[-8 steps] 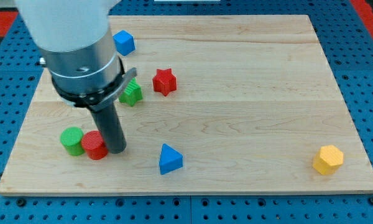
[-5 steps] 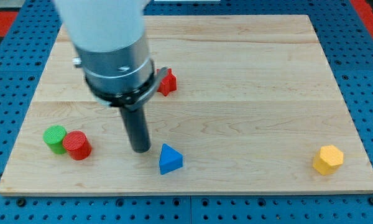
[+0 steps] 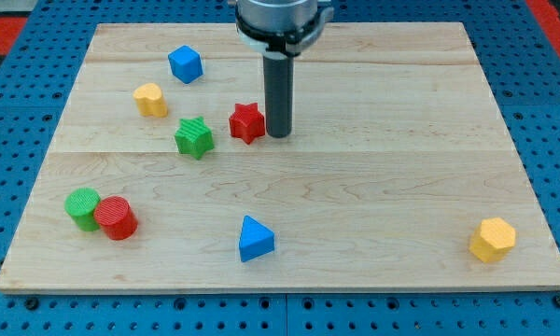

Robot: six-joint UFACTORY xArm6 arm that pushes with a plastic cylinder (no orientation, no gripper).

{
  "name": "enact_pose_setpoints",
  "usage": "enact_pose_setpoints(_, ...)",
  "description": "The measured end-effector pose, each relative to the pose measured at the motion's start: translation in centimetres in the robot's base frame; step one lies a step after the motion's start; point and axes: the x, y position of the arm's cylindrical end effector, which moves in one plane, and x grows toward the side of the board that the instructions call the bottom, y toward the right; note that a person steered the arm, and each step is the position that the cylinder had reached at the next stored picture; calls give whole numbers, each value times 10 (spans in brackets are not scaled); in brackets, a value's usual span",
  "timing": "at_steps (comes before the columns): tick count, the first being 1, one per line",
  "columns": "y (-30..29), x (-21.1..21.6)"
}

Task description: Push the red star along with green star towards the red circle

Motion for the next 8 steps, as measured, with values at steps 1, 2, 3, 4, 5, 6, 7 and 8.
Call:
enact_pose_setpoints(1,-5,-2)
enact_pose_setpoints(2,-5,-24)
enact_pose_setpoints(3,-16,-32)
enact_pose_setpoints(4,-73,-21)
enact_pose_setpoints(5,-110,-7)
enact_pose_setpoints(6,-111,36)
enact_pose_setpoints(7,-115,66)
enact_pose_setpoints(8,-146,75)
